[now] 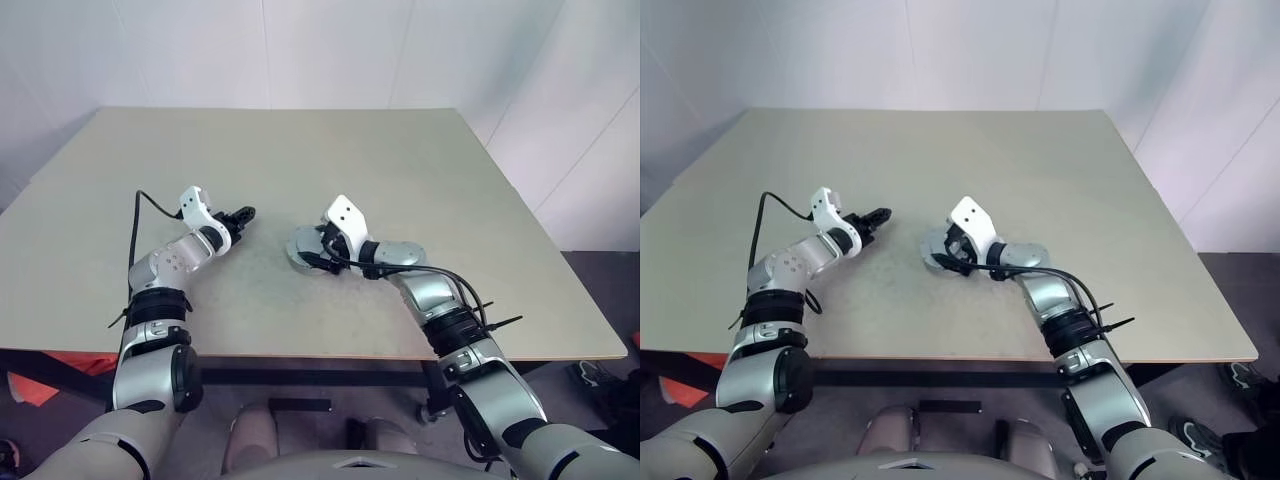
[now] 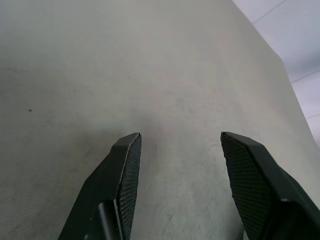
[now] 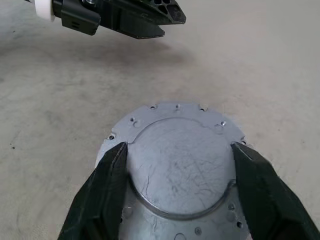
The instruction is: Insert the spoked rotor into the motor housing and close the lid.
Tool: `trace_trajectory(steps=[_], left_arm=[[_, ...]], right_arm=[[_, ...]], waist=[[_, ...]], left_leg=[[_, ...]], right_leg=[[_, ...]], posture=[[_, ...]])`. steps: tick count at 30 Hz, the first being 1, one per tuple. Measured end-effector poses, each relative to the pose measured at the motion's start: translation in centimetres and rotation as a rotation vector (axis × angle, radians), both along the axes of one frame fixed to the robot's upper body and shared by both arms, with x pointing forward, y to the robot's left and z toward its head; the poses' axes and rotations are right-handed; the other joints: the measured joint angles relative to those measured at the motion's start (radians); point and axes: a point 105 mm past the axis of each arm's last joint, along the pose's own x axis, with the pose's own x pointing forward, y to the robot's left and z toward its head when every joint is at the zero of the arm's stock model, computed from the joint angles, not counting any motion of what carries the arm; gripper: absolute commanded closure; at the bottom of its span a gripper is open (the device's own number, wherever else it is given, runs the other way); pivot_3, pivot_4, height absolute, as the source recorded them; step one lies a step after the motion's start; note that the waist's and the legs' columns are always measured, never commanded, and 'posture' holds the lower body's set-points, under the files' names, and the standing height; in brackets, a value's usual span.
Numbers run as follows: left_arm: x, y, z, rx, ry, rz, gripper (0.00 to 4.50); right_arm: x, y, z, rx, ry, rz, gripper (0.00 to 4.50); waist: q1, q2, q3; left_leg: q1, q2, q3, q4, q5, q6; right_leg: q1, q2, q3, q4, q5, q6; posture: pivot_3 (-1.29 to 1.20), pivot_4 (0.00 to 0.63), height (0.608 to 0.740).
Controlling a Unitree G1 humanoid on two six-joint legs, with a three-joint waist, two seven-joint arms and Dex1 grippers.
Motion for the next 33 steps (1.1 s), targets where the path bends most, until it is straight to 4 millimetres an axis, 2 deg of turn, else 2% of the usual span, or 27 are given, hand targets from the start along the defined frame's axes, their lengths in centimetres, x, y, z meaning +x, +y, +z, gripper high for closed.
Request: trace_trajectory(steps=[33], left_arm=[[-0.10, 0.01, -0.14, 0.000, 0.002, 0.001, 1.82]], right_arm=[[0.21, -0.39, -0.09, 0.009, 0.046, -0.006, 0.93]], waist=[[0.001, 0.000, 0.000]], left_leg=[[0.001, 0.000, 0.000, 0.000, 0.000, 0.001]], right_leg=[[0.001, 0.000, 0.000, 0.000, 0.000, 0.000]], posture=[[0.00, 0.000, 0.740]])
